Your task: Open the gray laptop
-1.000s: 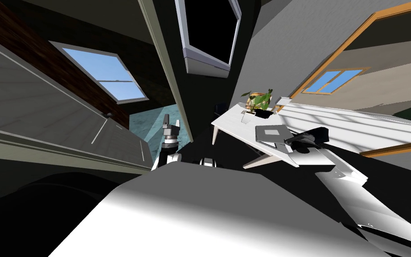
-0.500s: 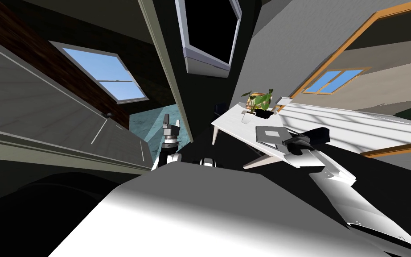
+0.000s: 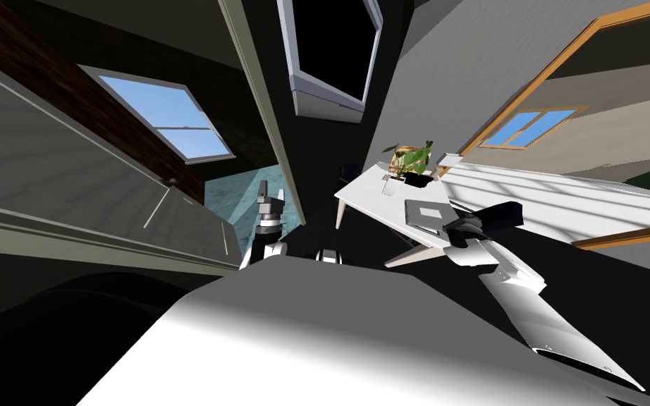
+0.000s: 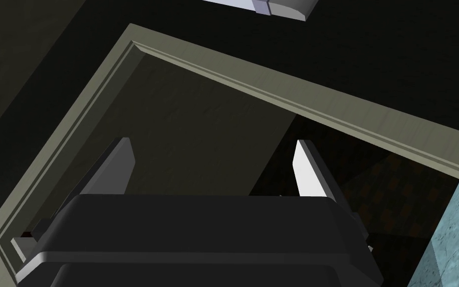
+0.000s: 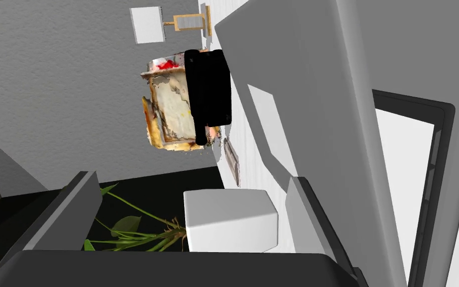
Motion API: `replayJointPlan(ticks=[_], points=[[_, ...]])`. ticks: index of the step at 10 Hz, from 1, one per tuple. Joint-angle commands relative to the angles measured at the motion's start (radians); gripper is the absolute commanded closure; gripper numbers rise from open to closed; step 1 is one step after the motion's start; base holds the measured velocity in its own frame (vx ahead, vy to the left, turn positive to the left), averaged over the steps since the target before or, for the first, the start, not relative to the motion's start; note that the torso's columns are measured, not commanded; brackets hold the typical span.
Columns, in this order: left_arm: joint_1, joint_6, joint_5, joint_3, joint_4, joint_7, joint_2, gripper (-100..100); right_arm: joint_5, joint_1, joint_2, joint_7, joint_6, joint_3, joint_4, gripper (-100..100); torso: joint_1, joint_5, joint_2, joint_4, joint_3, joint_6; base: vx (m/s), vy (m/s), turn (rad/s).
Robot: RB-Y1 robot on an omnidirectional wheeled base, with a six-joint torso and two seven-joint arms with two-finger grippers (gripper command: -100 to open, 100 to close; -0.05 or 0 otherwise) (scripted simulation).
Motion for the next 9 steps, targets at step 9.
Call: replayJointPlan(ticks=[9], points=[[0.000, 0.000, 0.000, 0.000, 0.000, 0.000, 0.000, 0, 0.208, -0.005, 0.090, 0.006, -0.064, 0.015, 0.052, -100, 0.000, 0.000, 0.000, 0.000, 0.000, 0.000, 0.006, 0.002, 0.002]])
